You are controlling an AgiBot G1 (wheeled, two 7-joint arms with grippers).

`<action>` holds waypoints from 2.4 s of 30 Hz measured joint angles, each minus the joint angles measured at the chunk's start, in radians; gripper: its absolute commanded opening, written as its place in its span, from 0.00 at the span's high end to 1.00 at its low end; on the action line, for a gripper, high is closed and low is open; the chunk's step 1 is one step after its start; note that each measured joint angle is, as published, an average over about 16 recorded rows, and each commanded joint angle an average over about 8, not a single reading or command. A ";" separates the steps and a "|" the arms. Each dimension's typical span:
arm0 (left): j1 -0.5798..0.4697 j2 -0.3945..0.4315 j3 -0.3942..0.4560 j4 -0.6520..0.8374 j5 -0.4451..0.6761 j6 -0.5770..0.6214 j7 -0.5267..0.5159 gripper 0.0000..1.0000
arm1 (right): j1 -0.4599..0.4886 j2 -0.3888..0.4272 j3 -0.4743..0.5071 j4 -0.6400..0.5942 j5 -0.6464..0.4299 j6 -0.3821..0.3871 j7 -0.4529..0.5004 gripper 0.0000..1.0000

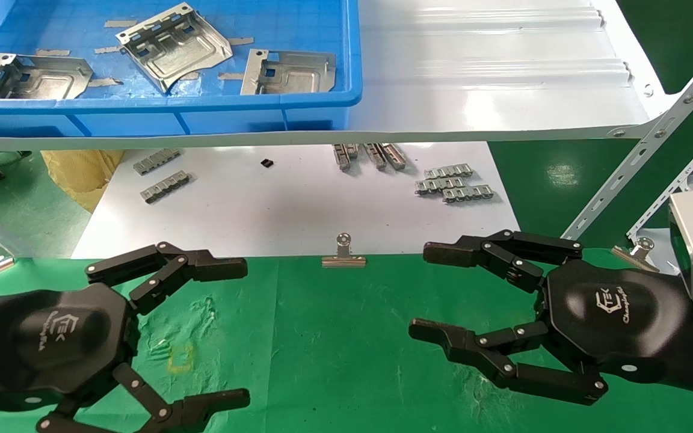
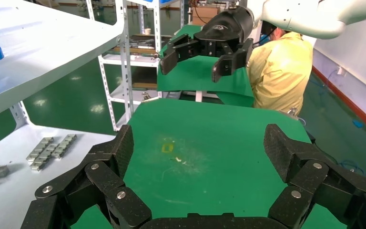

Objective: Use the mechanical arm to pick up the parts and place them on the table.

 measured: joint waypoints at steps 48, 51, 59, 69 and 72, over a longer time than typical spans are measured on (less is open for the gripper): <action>0.000 0.000 0.000 0.000 0.000 0.000 0.000 0.00 | 0.000 0.000 0.000 0.000 0.000 0.000 0.000 0.00; 0.000 0.000 0.000 0.000 0.000 0.000 0.000 0.00 | 0.000 0.000 0.000 0.000 0.000 0.000 0.000 0.00; 0.000 0.000 0.000 0.000 0.000 0.000 0.000 0.00 | 0.000 0.000 0.000 0.000 0.000 0.000 0.000 0.00; 0.000 0.000 0.000 0.000 0.000 0.000 0.000 0.00 | 0.000 0.000 0.000 0.000 0.000 0.000 0.000 0.34; 0.000 0.000 0.000 0.000 0.000 0.000 0.000 0.00 | 0.000 0.000 0.000 0.000 0.000 0.000 0.000 0.72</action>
